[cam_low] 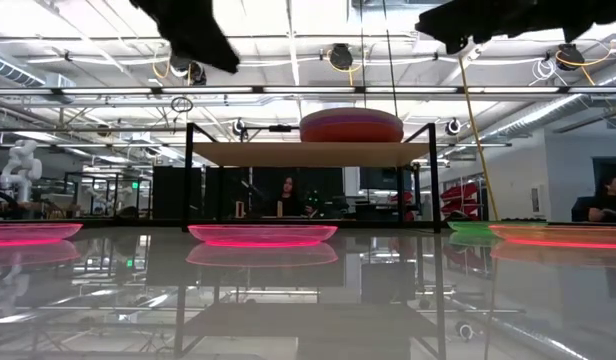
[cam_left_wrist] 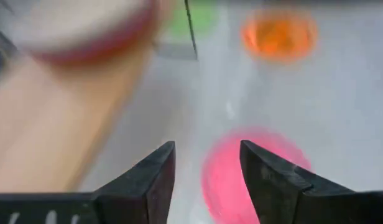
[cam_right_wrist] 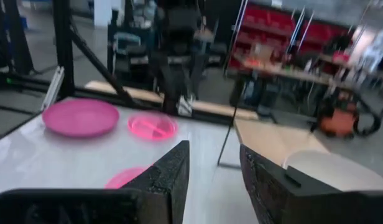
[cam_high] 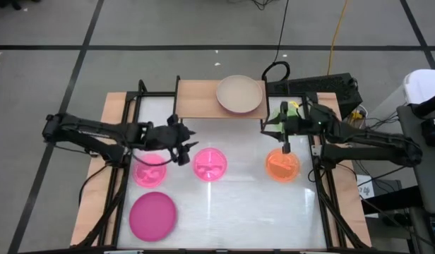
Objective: Place and stack plates onto a shelf
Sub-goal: Stack the pink plate on top of the light brown plate on the shelf
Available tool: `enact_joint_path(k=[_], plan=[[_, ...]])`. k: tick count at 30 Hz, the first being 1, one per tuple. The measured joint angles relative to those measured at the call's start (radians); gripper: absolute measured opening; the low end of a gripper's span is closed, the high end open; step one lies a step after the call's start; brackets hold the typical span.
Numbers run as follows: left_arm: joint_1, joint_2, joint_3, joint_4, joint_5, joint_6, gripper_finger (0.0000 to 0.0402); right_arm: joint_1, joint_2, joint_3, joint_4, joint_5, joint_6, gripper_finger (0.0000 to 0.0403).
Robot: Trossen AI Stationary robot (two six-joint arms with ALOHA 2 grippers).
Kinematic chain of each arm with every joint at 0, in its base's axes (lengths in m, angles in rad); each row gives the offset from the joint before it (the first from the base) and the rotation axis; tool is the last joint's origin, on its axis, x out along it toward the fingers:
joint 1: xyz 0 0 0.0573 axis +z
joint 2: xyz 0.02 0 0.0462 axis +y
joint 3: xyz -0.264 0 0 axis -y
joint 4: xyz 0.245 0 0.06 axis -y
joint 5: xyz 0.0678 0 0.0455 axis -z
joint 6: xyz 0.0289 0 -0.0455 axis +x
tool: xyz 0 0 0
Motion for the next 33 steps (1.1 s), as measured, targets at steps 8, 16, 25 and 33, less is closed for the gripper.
enact_joint_path(k=[8,16,25,33], plan=[[-0.007,0.078,0.086,-0.33,0.405,-0.246,0.0186,0.008,-0.045,-0.069,0.11,0.001,-0.008,0.0123],[-0.093,0.092,-0.138,-0.281,0.646,-0.535,0.0186,0.008,-0.044,-0.069,0.098,0.0,-0.004,0.0123],[-0.252,0.092,-0.286,-0.265,0.667,-0.543,0.0186,0.008,-0.044,-0.069,0.093,0.0,-0.004,0.0123],[-0.289,0.092,-0.295,-0.199,0.574,-0.429,0.0186,0.008,-0.044,-0.069,0.093,0.0,-0.003,0.0123]])
